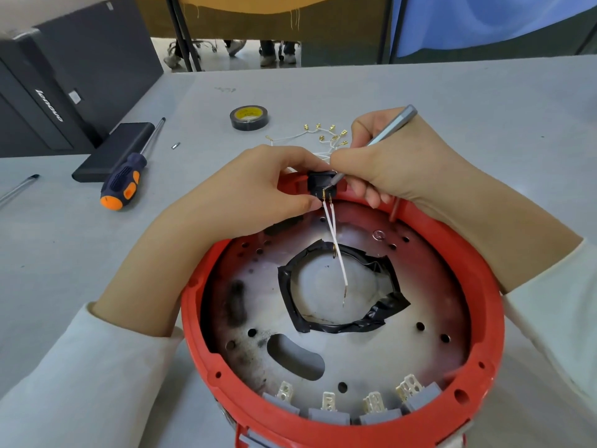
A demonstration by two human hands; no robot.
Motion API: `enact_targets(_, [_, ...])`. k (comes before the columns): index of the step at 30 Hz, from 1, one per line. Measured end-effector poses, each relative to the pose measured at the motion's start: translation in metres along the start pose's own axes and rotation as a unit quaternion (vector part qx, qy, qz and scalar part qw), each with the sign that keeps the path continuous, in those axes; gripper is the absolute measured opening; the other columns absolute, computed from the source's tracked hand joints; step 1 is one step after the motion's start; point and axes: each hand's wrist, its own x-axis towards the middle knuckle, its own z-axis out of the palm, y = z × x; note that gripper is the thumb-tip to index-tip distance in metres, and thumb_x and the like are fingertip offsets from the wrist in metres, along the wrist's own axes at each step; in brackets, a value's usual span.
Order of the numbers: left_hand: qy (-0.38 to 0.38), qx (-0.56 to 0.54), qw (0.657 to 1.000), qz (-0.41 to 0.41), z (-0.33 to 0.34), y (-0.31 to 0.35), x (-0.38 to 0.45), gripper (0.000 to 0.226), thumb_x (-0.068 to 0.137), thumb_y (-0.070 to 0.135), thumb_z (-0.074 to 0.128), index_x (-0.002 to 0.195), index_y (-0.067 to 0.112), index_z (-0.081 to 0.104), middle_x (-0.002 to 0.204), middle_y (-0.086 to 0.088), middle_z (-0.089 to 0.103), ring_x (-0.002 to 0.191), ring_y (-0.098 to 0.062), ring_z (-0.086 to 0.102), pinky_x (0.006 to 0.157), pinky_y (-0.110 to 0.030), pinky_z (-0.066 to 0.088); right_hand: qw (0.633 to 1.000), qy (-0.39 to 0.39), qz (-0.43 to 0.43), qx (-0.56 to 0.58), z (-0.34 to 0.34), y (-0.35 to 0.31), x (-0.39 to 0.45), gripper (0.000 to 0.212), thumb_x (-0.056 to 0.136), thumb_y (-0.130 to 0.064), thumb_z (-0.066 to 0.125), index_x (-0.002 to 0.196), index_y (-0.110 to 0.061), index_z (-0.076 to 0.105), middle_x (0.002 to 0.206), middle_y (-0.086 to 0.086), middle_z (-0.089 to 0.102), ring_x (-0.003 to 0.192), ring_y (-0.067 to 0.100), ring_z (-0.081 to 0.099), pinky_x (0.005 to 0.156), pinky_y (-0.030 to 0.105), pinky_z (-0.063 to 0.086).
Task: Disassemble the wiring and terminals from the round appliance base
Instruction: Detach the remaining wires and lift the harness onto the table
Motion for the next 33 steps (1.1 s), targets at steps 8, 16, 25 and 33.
enact_targets(8, [-0.001,0.014,1.000,-0.002,-0.0004,-0.0003,0.0005,0.036,0.082,0.024,0.069,0.116,0.031,0.062,0.113,0.018,0.062,0.108,0.002,0.054,0.097,-0.016,0.038,0.999,0.040,-0.013,0.032,-0.0002,0.0037,-0.0029,0.025,0.073,-0.006,0.058,0.057,-0.017,0.042,0.037,0.002,0.053,0.027,0.014,0.043,0.032,0.013,0.026])
enact_targets(16, [-0.002,-0.001,1.000,0.006,-0.0010,-0.0003,0.0009,0.034,0.082,0.021,0.069,0.110,0.037,0.061,0.106,0.028,0.062,0.102,0.015,0.053,0.084,0.004,0.033,0.999,0.028,-0.015,0.017,-0.0005,0.0058,-0.0036,0.021,0.072,-0.010,0.060,0.059,-0.017,0.045,0.039,0.004,0.056,0.029,0.015,0.046,0.032,0.017,0.031])
enact_targets(25, [0.002,0.015,1.000,-0.009,0.0005,-0.0021,0.0028,0.036,0.080,0.026,0.070,0.113,0.036,0.060,0.106,0.025,0.063,0.103,0.014,0.053,0.080,0.006,0.032,1.000,-0.019,-0.022,-0.004,-0.0030,0.0027,-0.0070,0.022,0.082,-0.013,0.064,0.065,-0.013,0.050,0.045,0.005,0.062,0.030,0.011,0.049,0.031,0.011,0.029])
enact_targets(33, [0.004,0.022,1.000,-0.002,0.0000,-0.0037,0.0021,0.037,0.081,0.029,0.069,0.116,0.037,0.060,0.109,0.022,0.065,0.105,0.012,0.053,0.082,0.004,0.033,0.999,-0.017,-0.041,0.006,-0.0017,0.0016,-0.0043,0.035,0.078,-0.033,0.077,0.056,-0.021,0.053,0.040,-0.001,0.057,0.028,0.009,0.048,0.032,0.013,0.032])
